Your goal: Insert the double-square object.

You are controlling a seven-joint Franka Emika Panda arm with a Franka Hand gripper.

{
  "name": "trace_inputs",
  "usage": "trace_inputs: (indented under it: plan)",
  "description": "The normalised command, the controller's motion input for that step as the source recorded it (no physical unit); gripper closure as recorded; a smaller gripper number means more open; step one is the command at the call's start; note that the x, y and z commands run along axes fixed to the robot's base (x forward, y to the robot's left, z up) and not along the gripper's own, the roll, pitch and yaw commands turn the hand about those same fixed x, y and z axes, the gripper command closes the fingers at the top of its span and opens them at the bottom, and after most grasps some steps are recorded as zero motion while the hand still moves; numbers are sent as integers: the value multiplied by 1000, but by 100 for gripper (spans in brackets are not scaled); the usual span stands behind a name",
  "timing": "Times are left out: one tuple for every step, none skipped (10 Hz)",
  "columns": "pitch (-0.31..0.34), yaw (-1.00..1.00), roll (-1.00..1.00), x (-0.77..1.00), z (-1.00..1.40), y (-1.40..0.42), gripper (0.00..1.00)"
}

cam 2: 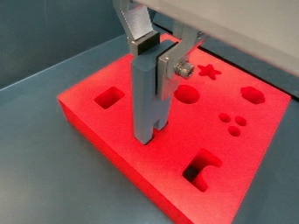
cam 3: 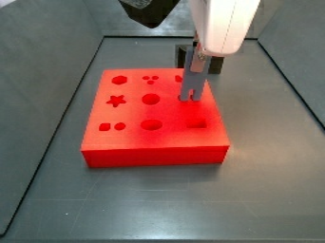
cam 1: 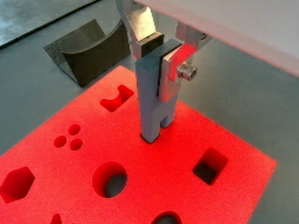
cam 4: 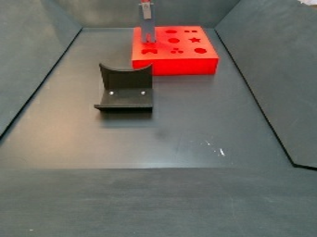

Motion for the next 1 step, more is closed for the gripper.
trace_inputs:
  plan:
    - [0, 0, 0, 0, 0, 0, 100]
